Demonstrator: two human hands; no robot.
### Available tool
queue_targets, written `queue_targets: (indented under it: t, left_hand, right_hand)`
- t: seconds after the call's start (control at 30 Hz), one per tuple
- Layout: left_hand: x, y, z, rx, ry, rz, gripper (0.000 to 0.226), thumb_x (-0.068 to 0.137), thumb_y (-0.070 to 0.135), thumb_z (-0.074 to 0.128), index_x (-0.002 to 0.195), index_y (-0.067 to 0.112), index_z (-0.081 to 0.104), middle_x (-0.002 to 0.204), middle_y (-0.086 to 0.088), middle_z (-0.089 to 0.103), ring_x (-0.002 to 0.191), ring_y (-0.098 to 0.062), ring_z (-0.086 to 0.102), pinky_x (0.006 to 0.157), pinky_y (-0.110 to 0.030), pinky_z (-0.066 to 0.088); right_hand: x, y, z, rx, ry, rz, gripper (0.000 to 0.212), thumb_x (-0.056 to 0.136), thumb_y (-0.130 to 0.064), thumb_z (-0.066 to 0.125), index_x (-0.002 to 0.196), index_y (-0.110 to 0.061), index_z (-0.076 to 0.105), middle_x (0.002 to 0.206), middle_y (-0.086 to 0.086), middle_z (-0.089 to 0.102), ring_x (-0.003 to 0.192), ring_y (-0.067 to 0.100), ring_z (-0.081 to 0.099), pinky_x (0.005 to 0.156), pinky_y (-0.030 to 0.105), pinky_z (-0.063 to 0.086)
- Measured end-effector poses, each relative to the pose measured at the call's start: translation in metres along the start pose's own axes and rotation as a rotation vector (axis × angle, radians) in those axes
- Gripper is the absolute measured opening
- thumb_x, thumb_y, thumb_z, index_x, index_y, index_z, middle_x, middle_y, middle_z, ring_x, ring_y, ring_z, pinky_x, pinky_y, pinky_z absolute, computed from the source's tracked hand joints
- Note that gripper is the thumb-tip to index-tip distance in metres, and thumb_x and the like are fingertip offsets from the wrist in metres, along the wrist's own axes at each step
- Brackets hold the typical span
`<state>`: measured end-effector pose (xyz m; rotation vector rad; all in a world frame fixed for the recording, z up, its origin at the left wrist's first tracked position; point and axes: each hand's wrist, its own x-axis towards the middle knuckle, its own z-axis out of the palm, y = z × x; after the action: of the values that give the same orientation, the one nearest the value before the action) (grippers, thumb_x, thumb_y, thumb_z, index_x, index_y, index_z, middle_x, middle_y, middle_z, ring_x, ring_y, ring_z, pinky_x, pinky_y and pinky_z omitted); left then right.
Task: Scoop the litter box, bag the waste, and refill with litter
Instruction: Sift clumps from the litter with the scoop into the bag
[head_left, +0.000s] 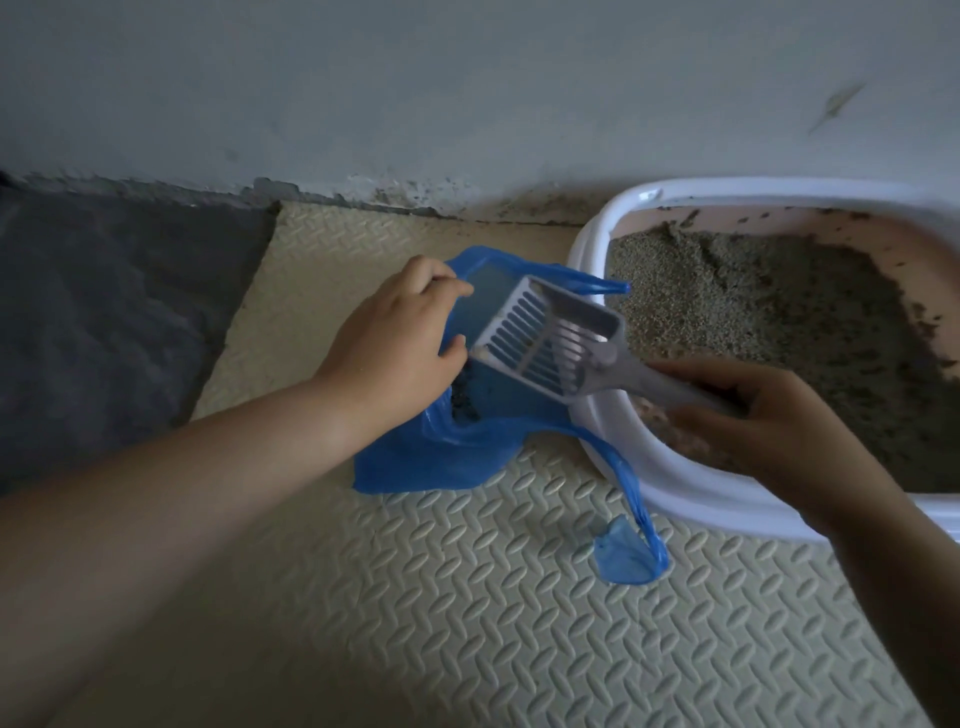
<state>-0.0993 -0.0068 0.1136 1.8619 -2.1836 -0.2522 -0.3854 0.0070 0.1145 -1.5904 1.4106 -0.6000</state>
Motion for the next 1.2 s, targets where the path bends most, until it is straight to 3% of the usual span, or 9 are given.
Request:
queue_targets:
  t: [0.1, 0.23, 0.37, 0.5, 0.6, 0.73, 1.03, 1.1, 1.2]
  left_hand:
    - [0.011, 0.016, 0.007, 0.000, 0.015, 0.031, 0.047, 0.091, 0.024, 0.056, 0.136, 0.016, 0.047, 0.133, 0.003, 0.041, 0.120, -0.016, 0.045, 0.095, -0.031, 0.041]
    - [0.029, 0.046, 0.026, -0.026, -0.004, 0.081, 0.047, 0.092, 0.025, 0.055, 0.137, 0.015, 0.045, 0.136, 0.002, 0.040, 0.120, -0.017, 0.045, 0.093, -0.029, 0.040]
    - [0.046, 0.079, 0.052, -0.036, -0.065, 0.148, 0.049, 0.092, 0.025, 0.055, 0.138, 0.009, 0.044, 0.141, -0.005, 0.040, 0.126, -0.024, 0.043, 0.100, -0.036, 0.036]
    - [0.064, 0.107, 0.083, -0.042, -0.156, 0.075, 0.067, 0.097, 0.038, 0.044, 0.151, 0.009, 0.017, 0.159, -0.006, 0.007, 0.146, -0.024, 0.008, 0.117, -0.037, 0.015]
    - [0.075, 0.117, 0.104, -0.098, -0.199, -0.060, 0.074, 0.098, 0.041, 0.040, 0.151, 0.007, 0.001, 0.159, -0.006, -0.013, 0.146, -0.022, -0.012, 0.118, -0.037, 0.002]
    - [0.076, 0.121, 0.122, -0.095, -0.119, -0.162, 0.074, 0.097, 0.028, 0.041, 0.150, 0.004, -0.004, 0.159, -0.008, -0.015, 0.146, -0.024, -0.013, 0.120, -0.036, 0.000]
    - [0.076, 0.121, 0.126, -0.131, -0.092, -0.159, 0.081, 0.091, 0.022, 0.047, 0.151, 0.004, -0.004, 0.159, -0.007, -0.016, 0.146, -0.023, -0.014, 0.120, -0.040, 0.003]
    - [0.076, 0.122, 0.126, -0.121, -0.100, -0.165, 0.081, 0.092, 0.024, 0.046, 0.151, 0.005, -0.006, 0.158, -0.006, -0.017, 0.145, -0.023, -0.015, 0.120, -0.040, 0.002]
    - [0.076, 0.123, 0.124, -0.098, -0.102, -0.182, 0.080, 0.092, 0.025, 0.043, 0.151, 0.006, -0.007, 0.158, -0.006, -0.018, 0.145, -0.022, -0.015, 0.120, -0.040, 0.004]
  right_hand:
    - [-0.013, 0.013, -0.026, 0.149, 0.075, 0.081, 0.040, 0.084, -0.002, 0.066, 0.101, -0.038, 0.070, 0.081, -0.010, 0.073, 0.064, -0.001, 0.060, 0.058, 0.010, 0.047]
    - [-0.023, 0.032, -0.059, 0.239, 0.213, 0.206, 0.034, 0.085, -0.002, 0.064, 0.099, -0.032, 0.070, 0.069, -0.009, 0.069, 0.054, -0.002, 0.055, 0.050, 0.010, 0.043]
    - [-0.024, 0.049, -0.070, 0.014, 0.353, 0.290, 0.025, 0.089, -0.012, 0.063, 0.110, -0.024, 0.069, 0.072, -0.001, 0.066, 0.060, 0.013, 0.053, 0.058, 0.028, 0.042]
    - [-0.012, 0.061, -0.068, -0.306, 0.390, 0.302, 0.021, 0.093, -0.021, 0.055, 0.106, -0.013, 0.070, 0.079, 0.016, 0.067, 0.071, 0.035, 0.060, 0.059, 0.035, 0.041]
    - [0.009, 0.075, -0.071, -0.354, 0.367, 0.351, 0.020, 0.096, -0.023, 0.049, 0.090, -0.014, 0.066, 0.064, 0.010, 0.059, 0.054, 0.025, 0.051, 0.051, 0.030, 0.031]
    - [0.049, 0.085, -0.082, -0.365, 0.293, 0.423, 0.035, 0.097, -0.026, 0.047, 0.074, -0.003, 0.060, 0.053, 0.007, 0.041, 0.047, 0.019, 0.032, 0.050, 0.027, 0.023]
    - [0.131, 0.077, -0.090, -0.459, 0.231, 0.492, 0.034, 0.099, -0.023, 0.041, 0.106, 0.003, 0.062, 0.066, 0.008, 0.052, 0.050, 0.016, 0.040, 0.047, 0.026, 0.037]
    - [0.136, 0.086, -0.069, -0.496, 0.237, 0.467, 0.033, 0.102, -0.017, 0.034, 0.120, 0.000, 0.056, 0.076, 0.012, 0.059, 0.058, 0.020, 0.052, 0.051, 0.030, 0.046]
    - [0.134, 0.111, -0.043, -0.459, 0.287, 0.481, 0.033, 0.103, -0.020, 0.031, 0.123, 0.000, 0.048, 0.098, 0.014, 0.059, 0.082, 0.030, 0.059, 0.063, 0.033, 0.042]
